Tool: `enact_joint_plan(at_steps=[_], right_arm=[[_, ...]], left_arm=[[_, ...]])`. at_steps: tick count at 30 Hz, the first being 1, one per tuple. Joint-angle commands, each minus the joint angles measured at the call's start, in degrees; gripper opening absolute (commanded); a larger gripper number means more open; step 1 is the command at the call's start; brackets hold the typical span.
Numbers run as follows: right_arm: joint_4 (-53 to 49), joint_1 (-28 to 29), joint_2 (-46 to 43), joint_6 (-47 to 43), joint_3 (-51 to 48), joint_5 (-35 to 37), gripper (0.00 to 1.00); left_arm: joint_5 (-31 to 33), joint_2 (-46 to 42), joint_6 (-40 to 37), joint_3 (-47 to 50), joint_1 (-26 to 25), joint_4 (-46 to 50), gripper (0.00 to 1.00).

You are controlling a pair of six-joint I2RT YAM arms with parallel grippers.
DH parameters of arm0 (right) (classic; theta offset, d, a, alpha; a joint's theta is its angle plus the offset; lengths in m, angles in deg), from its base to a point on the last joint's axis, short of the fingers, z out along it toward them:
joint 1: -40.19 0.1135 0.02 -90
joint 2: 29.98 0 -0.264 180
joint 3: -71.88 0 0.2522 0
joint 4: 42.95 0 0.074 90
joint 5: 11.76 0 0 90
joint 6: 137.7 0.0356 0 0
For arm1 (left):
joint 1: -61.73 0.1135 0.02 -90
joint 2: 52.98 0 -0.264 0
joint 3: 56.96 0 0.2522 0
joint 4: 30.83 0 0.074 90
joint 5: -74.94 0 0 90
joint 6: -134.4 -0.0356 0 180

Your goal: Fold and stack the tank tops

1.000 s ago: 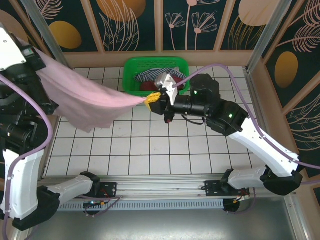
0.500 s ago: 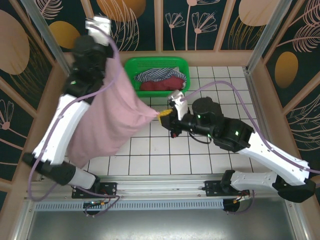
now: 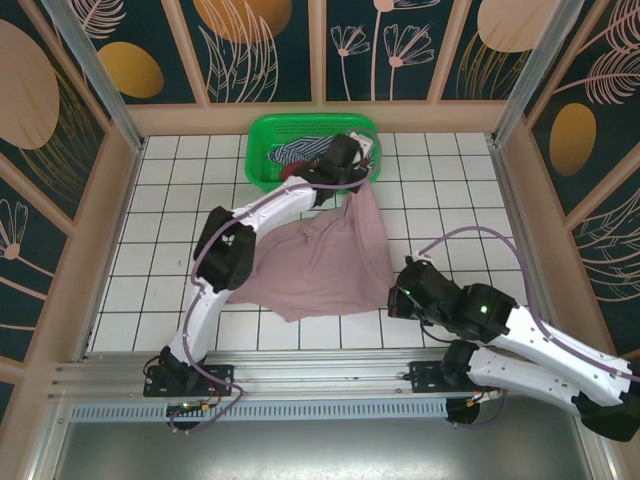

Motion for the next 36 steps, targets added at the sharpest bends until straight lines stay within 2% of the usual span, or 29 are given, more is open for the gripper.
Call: enact_joint_plan(at_steps=[1,5,10,15,21,23,25,27,28,31,32,35,36], right_arm=[[-4.15,-2.08,-1.11,7.73,-1.72,3.37,0.00],[-8.38,-6.15,-1.70,8.87,-2.03,5.80,0.00],[-8.55,-12.53,-4.19,11.61,-6.09,5.79,0.00],[-8.26,-15.12,-6.06,14.27,-8.84,5.88,0.00],[-8.50,-15.85,-3.09,14.06,-8.32,5.51,0.00],[-9.41,-16.13,-1.81,15.10,-7.74,5.74,0.05],[-11.24,-16.57,0.00,18.52,-6.94,5.55,0.10],[-14.53,-16.76,1.82,23.08,-5.49,6.62,0.25],[-17.87,-16.81,2.75,26.33,-4.48,7.82,0.31],[-23.20,-16.97,4.62,32.42,-0.72,12.29,0.36],[-24.29,-17.20,5.13,33.44,0.25,13.34,0.44],[-23.95,-19.12,6.56,28.81,2.08,15.38,0.48],[-21.33,-19.94,6.40,24.28,2.46,15.97,0.48]], left_arm=[[-4.84,2.05,3.14,-6.14,-0.75,-0.28,0.00],[-6.47,4.92,4.25,-7.21,-2.26,-1.07,0.00],[-7.89,7.80,6.85,-6.57,-4.72,-5.21,0.00],[-8.42,13.28,10.08,-11.01,-5.84,-7.32,0.02],[-7.30,18.12,10.96,-15.58,-6.58,-6.79,0.04],[-6.31,18.32,10.49,-16.26,-6.61,-6.20,0.14],[-6.13,17.74,9.69,-17.16,-6.61,-5.09,0.29],[-6.40,16.08,8.97,-17.63,-6.58,-3.57,0.46],[-6.40,14.99,8.66,-17.48,-6.53,-2.67,0.51],[-6.32,10.72,8.55,-17.05,-5.77,1.93,0.64],[-6.54,9.47,8.66,-16.94,-5.53,3.66,0.67],[-8.01,4.63,9.83,-15.32,-4.59,10.21,0.77],[-7.96,2.19,10.15,-13.47,-4.30,12.21,0.78]])
